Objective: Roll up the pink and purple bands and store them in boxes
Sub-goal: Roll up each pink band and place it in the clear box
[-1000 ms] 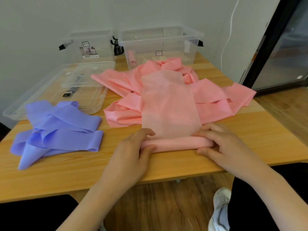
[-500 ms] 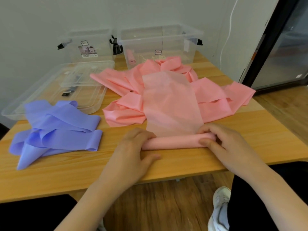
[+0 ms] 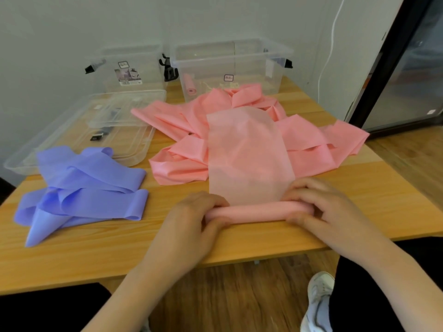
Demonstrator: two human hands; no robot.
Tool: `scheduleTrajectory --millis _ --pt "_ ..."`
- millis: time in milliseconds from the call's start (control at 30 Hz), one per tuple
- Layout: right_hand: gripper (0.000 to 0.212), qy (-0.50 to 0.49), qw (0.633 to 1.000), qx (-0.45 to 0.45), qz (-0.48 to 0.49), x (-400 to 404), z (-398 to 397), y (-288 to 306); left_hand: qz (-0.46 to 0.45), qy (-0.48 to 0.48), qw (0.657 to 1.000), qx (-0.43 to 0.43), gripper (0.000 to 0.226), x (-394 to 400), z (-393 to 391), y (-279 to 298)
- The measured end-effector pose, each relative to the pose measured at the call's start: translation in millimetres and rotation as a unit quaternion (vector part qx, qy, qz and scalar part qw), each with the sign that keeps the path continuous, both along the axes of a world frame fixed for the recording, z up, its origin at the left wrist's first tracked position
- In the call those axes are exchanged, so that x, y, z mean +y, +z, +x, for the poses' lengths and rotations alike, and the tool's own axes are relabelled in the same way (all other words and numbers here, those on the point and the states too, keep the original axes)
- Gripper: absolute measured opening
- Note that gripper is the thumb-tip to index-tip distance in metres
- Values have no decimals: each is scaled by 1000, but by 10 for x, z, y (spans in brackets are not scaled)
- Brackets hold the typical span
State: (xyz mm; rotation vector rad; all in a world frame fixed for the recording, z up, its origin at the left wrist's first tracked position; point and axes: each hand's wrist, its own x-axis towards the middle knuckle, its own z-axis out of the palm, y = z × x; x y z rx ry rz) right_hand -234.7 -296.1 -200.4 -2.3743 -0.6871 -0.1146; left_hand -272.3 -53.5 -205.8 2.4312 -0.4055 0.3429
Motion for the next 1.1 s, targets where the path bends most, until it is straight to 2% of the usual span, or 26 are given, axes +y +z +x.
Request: scheduleTrajectory --millis 100,133,200,267,367,433,533,633,733,800,933,1000,1100 --pt "38 2 1000 7 -3 -14 1 -4 -20 12 1000 -1 24 5 -3 3" --pt "37 -11 1000 2 8 -16 -6 -4 -11 3 1000 1 26 9 -3 1" --pt "21 -29 998 -1 47 -8 -19 3 17 -26 999 8 38 12 4 -6" --pt "7 -29 998 7 51 -17 -16 9 29 -31 999 9 38 16 12 -13" --pt "22 9 1000 19 9 -31 4 12 -1 -1 1000 4 28 12 0 -12" --pt "35 0 1000 19 10 -38 -4 12 -15 9 1000 5 27 16 -9 -6" --pt "25 -34 998 3 49 -37 -13 6 18 -38 999 12 37 20 3 -9" --pt "13 -23 999 8 45 -36 -14 29 9 -34 999 4 36 24 26 -2" --pt "34 8 999 37 21 -49 -9 44 -15 3 1000 -8 28 21 24 7" --pt "40 -15 999 23 27 -52 -17 41 -26 13 1000 3 30 22 24 9" --pt "24 -56 997 12 58 -17 -43 52 35 -50 998 35 49 6 21 4" --pt "18 -58 993 28 98 31 -68 39 52 -46 997 34 44 -17 14 -11" --pt "24 -46 984 94 141 132 -115 -14 47 -46 997 30 48 -105 -17 -5"
